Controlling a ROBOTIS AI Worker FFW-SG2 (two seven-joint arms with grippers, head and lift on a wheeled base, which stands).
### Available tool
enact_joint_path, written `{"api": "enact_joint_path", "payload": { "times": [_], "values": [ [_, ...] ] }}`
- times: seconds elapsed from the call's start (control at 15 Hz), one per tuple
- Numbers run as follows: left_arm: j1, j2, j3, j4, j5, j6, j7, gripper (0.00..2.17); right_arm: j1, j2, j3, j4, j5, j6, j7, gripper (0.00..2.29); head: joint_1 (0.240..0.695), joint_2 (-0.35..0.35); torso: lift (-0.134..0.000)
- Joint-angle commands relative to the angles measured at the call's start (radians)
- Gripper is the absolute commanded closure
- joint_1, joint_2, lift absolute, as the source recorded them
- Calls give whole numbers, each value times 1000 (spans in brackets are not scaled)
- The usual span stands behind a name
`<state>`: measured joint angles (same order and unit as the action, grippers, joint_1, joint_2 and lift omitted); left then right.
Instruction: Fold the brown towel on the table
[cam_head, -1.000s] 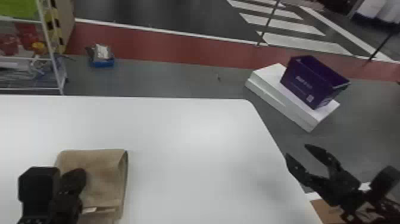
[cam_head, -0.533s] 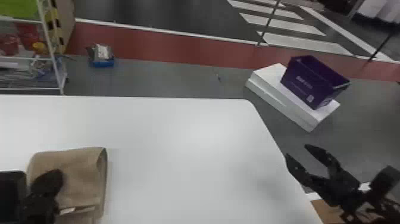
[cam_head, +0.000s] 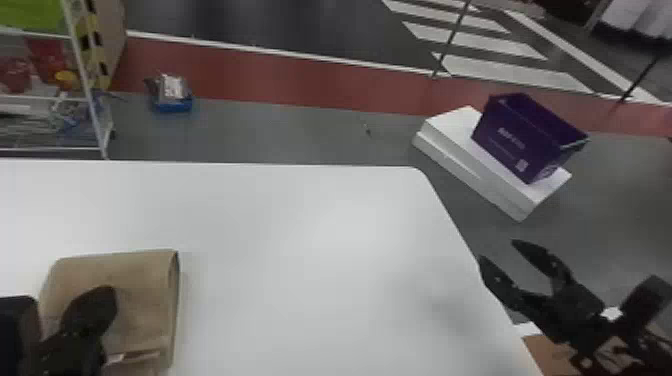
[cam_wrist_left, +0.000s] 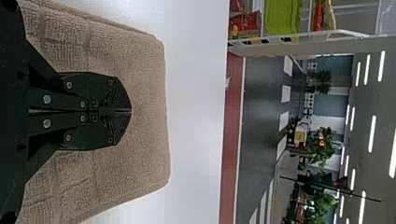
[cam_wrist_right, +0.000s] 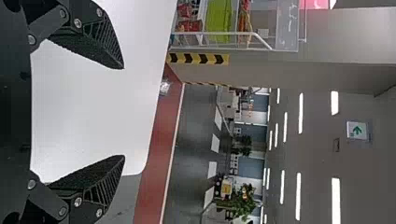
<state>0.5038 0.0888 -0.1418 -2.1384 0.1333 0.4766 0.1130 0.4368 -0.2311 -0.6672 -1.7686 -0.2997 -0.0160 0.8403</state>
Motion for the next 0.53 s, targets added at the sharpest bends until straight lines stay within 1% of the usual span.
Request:
{"api": "enact_joint_path", "payload": {
  "times": [0.0,0.07,0.13,0.2,0.27,0.33,0.4,0.47],
  "values": [
    [61,0,4,-118,28,-20,-19,1976,7,4,-5,-8,-38,0,-3,144,695,-350,-124],
    [93,3,2,-192,26,-54,-26,1976,14,22,3,-35,-50,3,-17,93,695,-350,-124],
    [119,6,5,-236,23,-121,-32,1976,19,44,14,-71,-55,25,-36,80,695,-350,-124],
    [134,8,10,-273,5,-158,-35,1932,22,75,32,-130,-53,80,-76,80,695,-350,-124],
    [136,9,27,-285,-9,-164,-33,1642,30,99,61,-178,-55,98,-92,80,695,-350,-124],
    [137,11,57,-284,-23,-180,-36,1224,39,124,90,-232,-49,120,-124,80,695,-350,-124],
    [148,11,96,-282,-24,-195,-44,707,48,141,123,-264,-47,120,-141,80,695,-347,-124],
    [167,11,137,-270,-24,-253,-67,181,63,156,156,-302,-41,126,-168,83,695,-310,-124]
  ]
}}
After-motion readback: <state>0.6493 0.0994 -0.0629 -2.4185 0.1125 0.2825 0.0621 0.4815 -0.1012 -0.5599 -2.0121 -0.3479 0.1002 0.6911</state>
